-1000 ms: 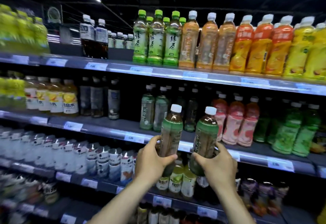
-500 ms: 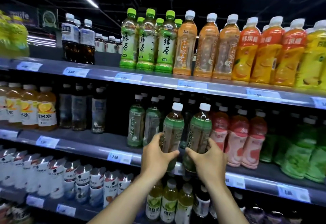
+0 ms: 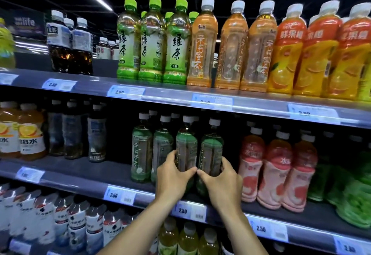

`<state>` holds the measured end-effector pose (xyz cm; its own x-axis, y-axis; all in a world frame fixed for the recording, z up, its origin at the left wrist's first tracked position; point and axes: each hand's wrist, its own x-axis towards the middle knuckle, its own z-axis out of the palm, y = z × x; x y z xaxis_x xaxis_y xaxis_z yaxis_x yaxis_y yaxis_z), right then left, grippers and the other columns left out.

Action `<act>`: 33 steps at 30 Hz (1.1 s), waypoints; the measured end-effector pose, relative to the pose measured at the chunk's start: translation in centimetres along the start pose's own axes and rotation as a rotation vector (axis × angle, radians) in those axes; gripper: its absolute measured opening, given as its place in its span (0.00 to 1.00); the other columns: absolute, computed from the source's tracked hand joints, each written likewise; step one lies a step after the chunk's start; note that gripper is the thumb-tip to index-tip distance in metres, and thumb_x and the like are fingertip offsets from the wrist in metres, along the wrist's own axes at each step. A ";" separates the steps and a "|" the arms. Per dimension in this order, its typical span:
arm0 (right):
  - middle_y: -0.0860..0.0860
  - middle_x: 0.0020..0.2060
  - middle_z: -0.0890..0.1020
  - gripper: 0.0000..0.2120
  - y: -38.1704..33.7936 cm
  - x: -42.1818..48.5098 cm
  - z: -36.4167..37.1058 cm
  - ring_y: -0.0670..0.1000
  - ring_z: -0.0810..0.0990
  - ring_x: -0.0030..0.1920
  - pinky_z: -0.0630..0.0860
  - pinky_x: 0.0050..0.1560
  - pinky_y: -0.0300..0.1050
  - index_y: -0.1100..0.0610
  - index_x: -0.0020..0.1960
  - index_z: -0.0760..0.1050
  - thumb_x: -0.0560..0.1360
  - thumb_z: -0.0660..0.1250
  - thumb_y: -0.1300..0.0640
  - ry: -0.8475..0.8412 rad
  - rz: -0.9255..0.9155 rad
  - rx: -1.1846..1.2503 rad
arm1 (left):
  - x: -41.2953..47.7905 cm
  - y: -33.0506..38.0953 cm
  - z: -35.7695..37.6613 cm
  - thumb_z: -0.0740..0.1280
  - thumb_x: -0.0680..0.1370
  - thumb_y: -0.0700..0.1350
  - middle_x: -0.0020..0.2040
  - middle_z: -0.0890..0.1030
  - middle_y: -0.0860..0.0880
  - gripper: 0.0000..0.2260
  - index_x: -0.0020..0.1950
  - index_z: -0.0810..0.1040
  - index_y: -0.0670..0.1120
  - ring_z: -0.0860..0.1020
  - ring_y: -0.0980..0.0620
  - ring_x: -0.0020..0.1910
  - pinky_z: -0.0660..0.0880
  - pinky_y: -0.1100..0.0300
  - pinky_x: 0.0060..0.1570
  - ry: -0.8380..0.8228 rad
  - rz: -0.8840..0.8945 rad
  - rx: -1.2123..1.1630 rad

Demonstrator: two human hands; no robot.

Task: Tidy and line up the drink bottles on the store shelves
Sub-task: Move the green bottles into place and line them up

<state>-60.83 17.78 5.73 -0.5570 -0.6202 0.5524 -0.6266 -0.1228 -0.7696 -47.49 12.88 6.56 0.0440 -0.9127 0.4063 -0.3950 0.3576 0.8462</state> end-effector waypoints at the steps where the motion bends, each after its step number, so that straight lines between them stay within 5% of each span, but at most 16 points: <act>1: 0.42 0.39 0.86 0.23 0.2 0.1 0.2 0.43 0.84 0.42 0.83 0.44 0.47 0.46 0.54 0.80 0.63 0.80 0.41 -0.008 0.000 -0.007 | 0.2 -0.3 0.2 0.79 0.69 0.58 0.62 0.83 0.50 0.37 0.74 0.70 0.52 0.81 0.50 0.60 0.79 0.58 0.53 -0.004 0.004 0.016; 5: 0.41 0.39 0.86 0.22 0.7 0.0 0.4 0.42 0.84 0.41 0.83 0.43 0.46 0.48 0.53 0.80 0.64 0.81 0.42 -0.010 -0.014 -0.024 | -0.1 -0.9 0.6 0.77 0.70 0.58 0.64 0.82 0.47 0.39 0.77 0.67 0.49 0.79 0.47 0.63 0.77 0.59 0.55 0.009 0.031 0.094; 11: 0.39 0.42 0.84 0.24 0.6 -0.8 0.1 0.38 0.82 0.41 0.73 0.38 0.27 0.47 0.58 0.78 0.66 0.81 0.42 -0.046 -0.050 -0.041 | 0.2 -1.2 0.4 0.73 0.73 0.62 0.55 0.85 0.44 0.44 0.82 0.58 0.46 0.81 0.46 0.59 0.76 0.59 0.49 -0.027 0.065 0.271; 14: 0.38 0.46 0.85 0.26 0.7 -0.9 0.0 0.38 0.82 0.46 0.73 0.42 0.25 0.45 0.61 0.76 0.67 0.81 0.43 -0.055 -0.057 -0.033 | -0.5 -1.6 0.0 0.74 0.73 0.61 0.61 0.81 0.46 0.45 0.82 0.57 0.45 0.81 0.52 0.53 0.73 0.65 0.48 -0.062 0.117 0.256; 21: 0.35 0.46 0.81 0.25 0.7 -1.3 0.1 0.37 0.80 0.48 0.71 0.43 0.22 0.42 0.62 0.74 0.69 0.80 0.47 -0.065 -0.048 -0.046 | -1.6 -2.1 -0.4 0.64 0.78 0.64 0.75 0.68 0.47 0.43 0.83 0.49 0.42 0.75 0.50 0.67 0.74 0.62 0.58 -0.067 0.262 0.427; 27: 0.40 0.55 0.83 0.31 1.3 -1.4 0.5 0.44 0.82 0.55 0.81 0.54 0.45 0.44 0.68 0.72 0.68 0.79 0.47 -0.056 -0.068 -0.080 | -1.3 -2.1 -1.3 0.65 0.78 0.63 0.67 0.74 0.44 0.38 0.80 0.58 0.43 0.77 0.45 0.64 0.76 0.57 0.57 -0.009 0.358 0.514; 30: 0.45 0.65 0.78 0.38 1.9 -1.6 0.9 0.48 0.79 0.64 0.79 0.61 0.53 0.46 0.75 0.66 0.69 0.77 0.45 -0.036 -0.036 -0.114 | -0.7 -2.9 -1.6 0.69 0.75 0.63 0.49 0.80 0.48 0.25 0.62 0.65 0.49 0.82 0.44 0.47 0.77 0.55 0.38 -0.025 0.390 0.423; 33: 0.45 0.65 0.79 0.36 2.1 -1.6 1.2 0.49 0.78 0.65 0.79 0.62 0.54 0.48 0.74 0.68 0.69 0.77 0.44 -0.017 -0.032 -0.129 | 0.2 -3.9 -1.5 0.69 0.75 0.65 0.38 0.72 0.51 0.21 0.45 0.64 0.50 0.78 0.46 0.39 0.68 0.58 0.34 -0.061 0.404 0.440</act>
<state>-60.63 17.55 2.83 -0.5267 -0.6307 0.5699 -0.7096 -0.0430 -0.7033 -44.57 11.61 3.84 -0.2363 -0.7360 0.6344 -0.7129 0.5749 0.4015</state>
